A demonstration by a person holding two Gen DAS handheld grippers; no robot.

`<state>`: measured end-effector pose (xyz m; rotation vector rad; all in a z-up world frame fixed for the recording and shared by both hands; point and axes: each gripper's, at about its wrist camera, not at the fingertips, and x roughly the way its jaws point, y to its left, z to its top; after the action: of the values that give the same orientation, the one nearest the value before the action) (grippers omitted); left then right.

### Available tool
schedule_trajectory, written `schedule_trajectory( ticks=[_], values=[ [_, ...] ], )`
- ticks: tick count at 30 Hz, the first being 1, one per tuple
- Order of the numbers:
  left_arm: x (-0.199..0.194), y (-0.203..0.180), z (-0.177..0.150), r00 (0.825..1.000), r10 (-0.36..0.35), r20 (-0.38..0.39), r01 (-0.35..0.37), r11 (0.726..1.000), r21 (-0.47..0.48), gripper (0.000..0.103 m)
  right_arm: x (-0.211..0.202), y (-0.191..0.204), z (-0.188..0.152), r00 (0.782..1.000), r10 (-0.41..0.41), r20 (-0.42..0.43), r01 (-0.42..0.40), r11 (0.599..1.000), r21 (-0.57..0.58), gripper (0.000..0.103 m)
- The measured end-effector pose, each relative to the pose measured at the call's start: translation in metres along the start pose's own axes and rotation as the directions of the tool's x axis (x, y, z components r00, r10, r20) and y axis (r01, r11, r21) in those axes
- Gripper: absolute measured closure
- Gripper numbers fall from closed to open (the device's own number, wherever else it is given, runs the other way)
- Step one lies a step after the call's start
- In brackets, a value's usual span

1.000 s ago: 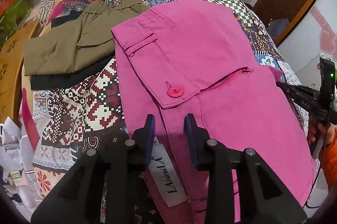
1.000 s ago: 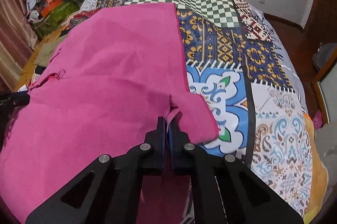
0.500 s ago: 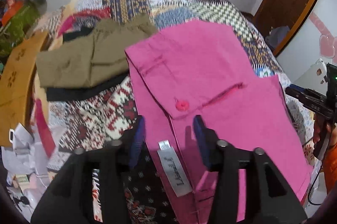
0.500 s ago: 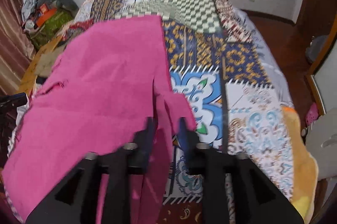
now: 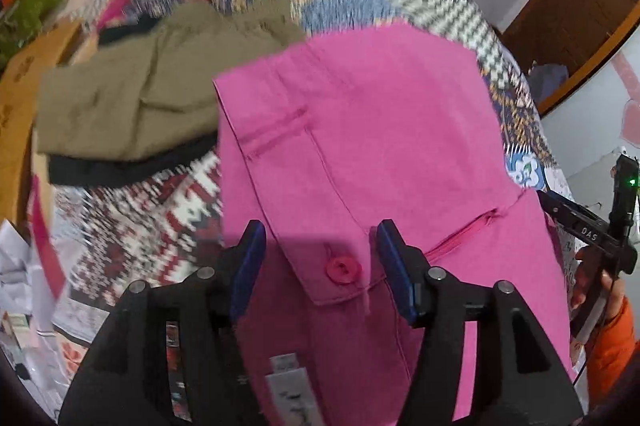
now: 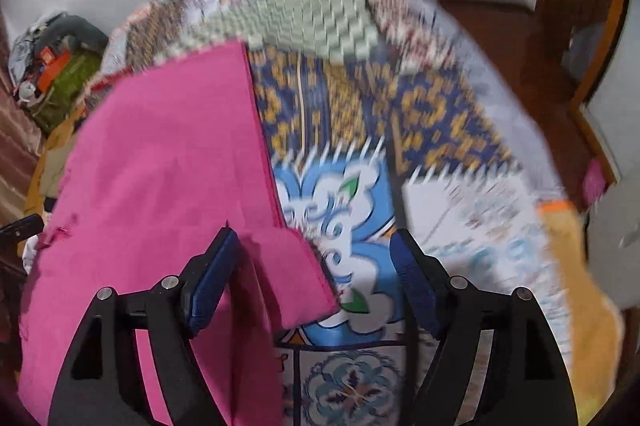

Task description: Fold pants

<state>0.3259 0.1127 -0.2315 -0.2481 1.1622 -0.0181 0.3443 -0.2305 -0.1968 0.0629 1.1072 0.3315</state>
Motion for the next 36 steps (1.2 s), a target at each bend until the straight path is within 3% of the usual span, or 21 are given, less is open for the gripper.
schedule_trajectory(
  ticks=[3,6,7,12,17,23,31,34,36],
  values=[
    [0.002,-0.004,-0.005,0.999,-0.031,0.018,0.03,0.999,0.032,0.041,0.011,0.006,-0.006,1.0,0.015,-0.007,-0.015,0.999,-0.036,0.033],
    [0.003,-0.005,-0.005,0.999,-0.042,0.016,0.041,0.998,0.048,0.042,0.013,0.013,-0.011,0.997,0.064,-0.031,-0.066,0.995,-0.077,0.059],
    [0.004,-0.005,-0.005,0.999,-0.053,0.012,0.053,0.998,0.045,0.044,0.013,0.015,-0.013,0.996,0.084,-0.035,-0.087,0.993,-0.08,0.068],
    [0.002,-0.005,-0.004,0.998,-0.039,0.051,0.038,0.999,0.028,0.068,0.015,0.03,-0.015,0.996,0.075,-0.048,-0.082,0.981,-0.178,0.089],
    [0.006,-0.001,-0.004,0.997,0.042,0.063,-0.045,0.998,0.037,0.091,0.022,0.043,-0.015,0.999,-0.011,-0.036,0.002,0.968,-0.249,0.094],
    [0.007,0.001,-0.004,0.996,0.073,0.053,-0.077,0.994,0.079,0.09,0.029,0.028,-0.008,0.998,-0.005,-0.066,-0.008,0.978,-0.209,0.097],
    [-0.012,0.016,-0.004,0.998,0.053,0.046,-0.056,0.996,0.067,0.086,0.01,0.023,-0.008,0.996,-0.016,-0.091,-0.003,0.979,-0.205,0.094],
    [-0.021,0.029,0.003,0.995,0.071,0.065,-0.074,0.996,0.044,0.081,-0.01,0.02,-0.002,0.999,-0.013,-0.053,0.001,0.976,-0.219,0.093],
    [-0.026,0.036,0.009,0.991,0.107,0.085,-0.11,0.993,0.041,0.074,-0.022,0.022,0.004,1.0,-0.009,-0.013,0.006,0.975,-0.22,0.087]
  ],
)
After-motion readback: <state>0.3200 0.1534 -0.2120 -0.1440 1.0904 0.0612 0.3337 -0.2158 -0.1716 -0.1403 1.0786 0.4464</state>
